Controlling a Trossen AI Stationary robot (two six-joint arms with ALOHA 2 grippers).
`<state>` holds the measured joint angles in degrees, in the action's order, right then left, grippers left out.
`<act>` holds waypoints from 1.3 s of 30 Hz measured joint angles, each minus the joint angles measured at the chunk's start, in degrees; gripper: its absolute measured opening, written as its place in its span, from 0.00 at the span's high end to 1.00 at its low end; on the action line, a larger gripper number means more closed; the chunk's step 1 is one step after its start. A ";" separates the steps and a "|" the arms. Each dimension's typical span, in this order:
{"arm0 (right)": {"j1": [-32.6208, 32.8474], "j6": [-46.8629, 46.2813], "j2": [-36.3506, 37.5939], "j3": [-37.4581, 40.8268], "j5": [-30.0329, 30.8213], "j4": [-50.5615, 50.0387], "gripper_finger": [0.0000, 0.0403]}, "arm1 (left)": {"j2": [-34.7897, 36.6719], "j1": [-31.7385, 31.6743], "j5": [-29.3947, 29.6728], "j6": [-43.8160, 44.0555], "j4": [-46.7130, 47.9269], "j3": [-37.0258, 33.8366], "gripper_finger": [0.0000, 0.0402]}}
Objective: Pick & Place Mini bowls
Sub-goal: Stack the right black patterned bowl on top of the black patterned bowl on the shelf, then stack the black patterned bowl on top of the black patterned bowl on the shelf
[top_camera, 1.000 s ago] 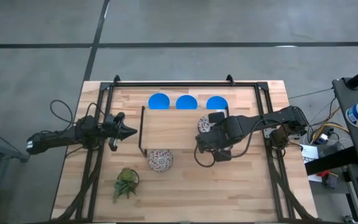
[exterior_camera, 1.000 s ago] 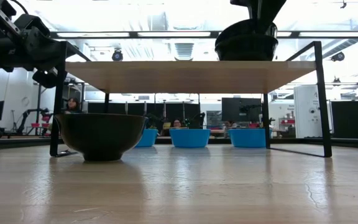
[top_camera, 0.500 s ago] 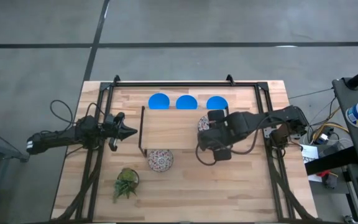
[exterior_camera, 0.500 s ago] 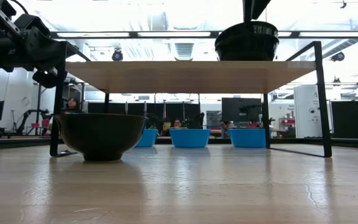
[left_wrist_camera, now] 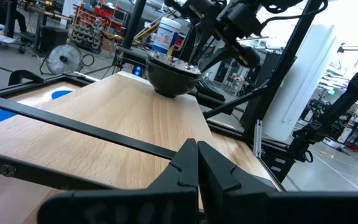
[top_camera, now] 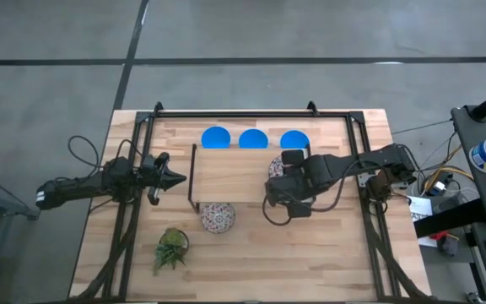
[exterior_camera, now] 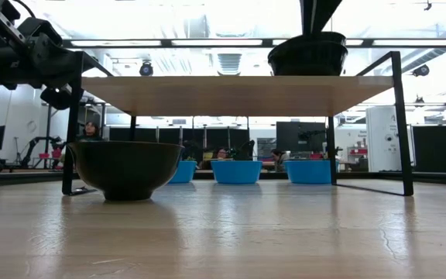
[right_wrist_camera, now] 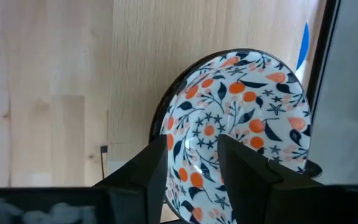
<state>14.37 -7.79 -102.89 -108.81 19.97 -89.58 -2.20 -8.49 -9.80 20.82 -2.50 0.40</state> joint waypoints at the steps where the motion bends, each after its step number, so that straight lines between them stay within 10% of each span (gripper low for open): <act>1: 0.00 0.00 0.00 0.21 0.00 0.20 0.67 | 0.00 0.00 0.01 0.00 -0.01 0.01 1.00; 22: 0.37 -20.62 0.15 -11.17 3.76 3.65 0.77 | 0.00 0.00 0.01 1.68 -0.07 0.01 1.00; 27: 1.94 -23.23 0.17 -14.53 2.25 7.63 0.96 | 0.00 0.00 -0.05 20.26 -0.68 0.02 1.00; 39: 5.39 -31.62 0.17 -14.79 3.76 9.38 0.98 | 0.00 0.04 -2.13 50.88 -1.42 0.85 1.00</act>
<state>19.76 -39.41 -102.72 -123.60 23.74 -80.20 -2.20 -8.45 -11.92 71.70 -3.92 1.26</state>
